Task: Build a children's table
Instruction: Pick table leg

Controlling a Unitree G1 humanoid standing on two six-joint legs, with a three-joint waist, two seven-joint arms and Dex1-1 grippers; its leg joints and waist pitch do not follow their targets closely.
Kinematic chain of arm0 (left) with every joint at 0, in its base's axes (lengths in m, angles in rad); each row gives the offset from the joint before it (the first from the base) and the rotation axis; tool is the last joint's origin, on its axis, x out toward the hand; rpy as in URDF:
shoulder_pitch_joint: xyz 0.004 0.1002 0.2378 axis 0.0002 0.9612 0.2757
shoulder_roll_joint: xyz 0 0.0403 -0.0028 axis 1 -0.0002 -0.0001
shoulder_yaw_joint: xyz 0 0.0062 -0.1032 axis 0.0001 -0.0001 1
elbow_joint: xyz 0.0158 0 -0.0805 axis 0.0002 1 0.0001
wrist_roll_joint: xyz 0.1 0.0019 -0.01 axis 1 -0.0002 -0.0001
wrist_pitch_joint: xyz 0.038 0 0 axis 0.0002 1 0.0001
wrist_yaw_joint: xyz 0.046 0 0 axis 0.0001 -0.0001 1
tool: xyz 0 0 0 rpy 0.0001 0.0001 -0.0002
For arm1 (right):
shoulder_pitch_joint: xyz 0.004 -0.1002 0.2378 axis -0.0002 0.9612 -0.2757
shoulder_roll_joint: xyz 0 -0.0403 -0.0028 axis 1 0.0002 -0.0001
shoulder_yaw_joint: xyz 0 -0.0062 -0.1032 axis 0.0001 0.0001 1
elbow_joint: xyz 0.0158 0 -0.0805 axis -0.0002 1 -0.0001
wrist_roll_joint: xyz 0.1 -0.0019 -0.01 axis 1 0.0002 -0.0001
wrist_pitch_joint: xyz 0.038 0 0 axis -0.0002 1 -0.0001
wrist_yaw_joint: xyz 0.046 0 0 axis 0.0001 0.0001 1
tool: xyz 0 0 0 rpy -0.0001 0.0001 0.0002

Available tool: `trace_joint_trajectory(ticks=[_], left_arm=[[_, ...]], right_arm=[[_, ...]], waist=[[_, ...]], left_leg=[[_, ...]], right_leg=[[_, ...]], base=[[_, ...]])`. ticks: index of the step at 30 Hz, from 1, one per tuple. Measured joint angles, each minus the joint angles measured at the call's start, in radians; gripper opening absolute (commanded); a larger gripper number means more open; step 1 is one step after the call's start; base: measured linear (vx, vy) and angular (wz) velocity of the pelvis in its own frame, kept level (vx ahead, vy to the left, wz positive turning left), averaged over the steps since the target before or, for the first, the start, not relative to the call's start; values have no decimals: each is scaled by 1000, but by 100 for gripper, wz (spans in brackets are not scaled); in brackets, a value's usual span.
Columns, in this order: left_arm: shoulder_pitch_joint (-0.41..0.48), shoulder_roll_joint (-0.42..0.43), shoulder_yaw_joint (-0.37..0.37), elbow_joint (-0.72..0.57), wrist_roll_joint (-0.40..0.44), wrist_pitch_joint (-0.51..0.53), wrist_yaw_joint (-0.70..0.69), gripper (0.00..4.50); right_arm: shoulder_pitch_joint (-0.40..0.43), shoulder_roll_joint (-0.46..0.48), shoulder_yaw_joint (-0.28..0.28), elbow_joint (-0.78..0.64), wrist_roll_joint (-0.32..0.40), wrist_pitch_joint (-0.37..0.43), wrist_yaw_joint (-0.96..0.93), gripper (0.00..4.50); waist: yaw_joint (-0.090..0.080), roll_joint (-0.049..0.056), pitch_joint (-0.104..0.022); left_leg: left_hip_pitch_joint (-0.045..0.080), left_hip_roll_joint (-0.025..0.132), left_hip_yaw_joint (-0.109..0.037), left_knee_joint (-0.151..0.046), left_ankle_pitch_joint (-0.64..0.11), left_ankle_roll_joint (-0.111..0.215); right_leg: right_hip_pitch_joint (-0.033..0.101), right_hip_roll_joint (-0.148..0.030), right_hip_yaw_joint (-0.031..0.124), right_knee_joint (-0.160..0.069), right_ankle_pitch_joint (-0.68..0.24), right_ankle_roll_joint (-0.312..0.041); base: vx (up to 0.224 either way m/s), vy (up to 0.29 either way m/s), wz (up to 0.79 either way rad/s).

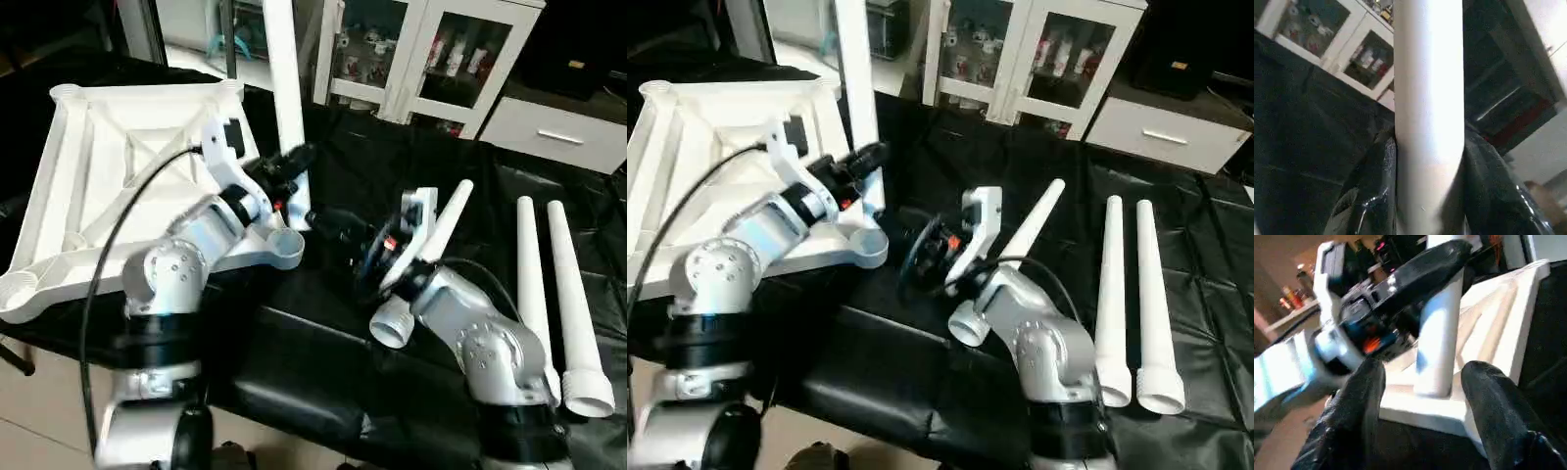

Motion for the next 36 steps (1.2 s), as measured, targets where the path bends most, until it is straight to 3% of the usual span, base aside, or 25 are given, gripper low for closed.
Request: trace_joint_trajectory(ticks=[3, 6, 9, 11, 15, 20, 25, 28, 31, 36], left_arm=[[7, 122, -82, -7, 70, -17, -96, 150], [39, 244, -206, -51, 159, -48, -214, 150], [70, 379, -377, -77, 278, -113, -333, 149], [80, 455, -452, -75, 352, -140, -395, 149], [74, 518, -488, -73, 382, -143, -465, 149], [65, 527, -503, -74, 400, -145, -497, 149], [62, 559, -541, -98, 443, -163, -530, 149], [47, 566, -558, -115, 468, -176, -547, 149], [29, 574, -569, -124, 492, -196, -560, 149], [27, 612, -586, -148, 527, -206, -584, 149]], right_arm=[[-8, -60, 0, -7, -44, -34, -2, 315], [-75, -134, -25, 31, -148, -140, -30, 338], [-155, -276, 45, 70, -363, -351, -37, 364], [-187, -381, 100, 91, -514, -499, -39, 370], [-256, -510, 216, 160, -774, -730, -110, 407], [-334, -565, 303, 248, -994, -906, -236, 433], [-382, -599, 435, 438, -1217, -992, -359, 442], [-424, -600, 480, 541, -1305, -1010, -412, 442], [-492, -601, 520, 634, -1388, -1017, -482, 442], [-522, -601, 541, 747, -1455, -1018, -568, 442]], waist=[[-1, 1, 0], [0, 3, -1], [3, 6, -3], [1, 7, -3], [-5, 7, -3], [-7, 7, -3], [-11, 7, -3], [-16, 7, -3], [-27, 7, -3], [-30, 7, -3]], left_leg=[[0, 0, 0, 0, 0, -1], [0, -1, 0, 0, 1, -1], [1, -1, 0, 0, 1, -1], [2, -1, -1, 0, 1, -2], [2, 0, 0, 1, 1, -2], [2, 0, 0, 3, 1, -2], [1, 0, 0, 6, 1, -2], [1, 0, 0, 7, 1, -2], [1, 0, -1, 7, 1, -2], [0, 0, -1, 7, 1, -2]], right_leg=[[0, 0, 0, 0, 0, 1], [0, 0, 0, 0, 1, 1], [0, 0, 0, 2, 0, 1], [0, 0, 0, 3, 0, 2], [-1, 0, 1, 6, 0, 2], [0, 0, 1, 7, 0, 1], [0, 0, 2, 8, 0, 1], [0, 0, 2, 9, 1, 0], [0, 0, 2, 10, 1, 0], [-1, 0, 2, 10, 3, -3]], base=[[0, 0, 0], [0, 0, 0], [0, 0, 0], [0, 0, 0], [0, 0, 0], [0, 0, 0], [0, 0, 0], [0, 0, 0], [0, 0, 0], [0, 0, 0]])
